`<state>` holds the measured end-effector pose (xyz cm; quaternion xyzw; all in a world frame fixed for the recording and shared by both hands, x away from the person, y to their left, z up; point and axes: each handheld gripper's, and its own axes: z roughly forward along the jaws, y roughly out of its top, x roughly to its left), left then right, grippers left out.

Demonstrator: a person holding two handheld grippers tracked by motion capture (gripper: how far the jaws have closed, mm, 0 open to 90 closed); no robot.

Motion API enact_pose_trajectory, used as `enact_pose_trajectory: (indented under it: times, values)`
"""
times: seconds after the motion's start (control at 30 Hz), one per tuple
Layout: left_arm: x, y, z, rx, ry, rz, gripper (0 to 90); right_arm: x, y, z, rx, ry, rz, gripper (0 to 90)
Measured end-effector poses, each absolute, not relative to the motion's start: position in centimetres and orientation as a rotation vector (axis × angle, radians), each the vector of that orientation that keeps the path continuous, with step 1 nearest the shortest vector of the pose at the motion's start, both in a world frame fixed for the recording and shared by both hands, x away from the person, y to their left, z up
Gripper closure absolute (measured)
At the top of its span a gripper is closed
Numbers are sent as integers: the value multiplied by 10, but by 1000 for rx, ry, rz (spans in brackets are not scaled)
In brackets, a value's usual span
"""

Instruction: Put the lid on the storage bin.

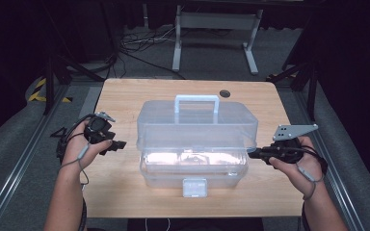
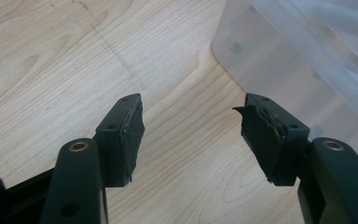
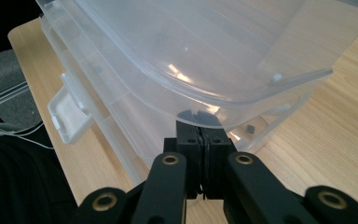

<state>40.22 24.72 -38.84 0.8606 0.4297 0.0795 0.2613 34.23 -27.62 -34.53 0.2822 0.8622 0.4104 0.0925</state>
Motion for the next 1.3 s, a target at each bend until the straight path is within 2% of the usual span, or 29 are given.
enact_pose_trajectory:
  times: [1.3]
  values:
    - [407, 242, -389, 2347, 1148, 202, 393, 337, -268, -355, 788, 2735, 967, 861]
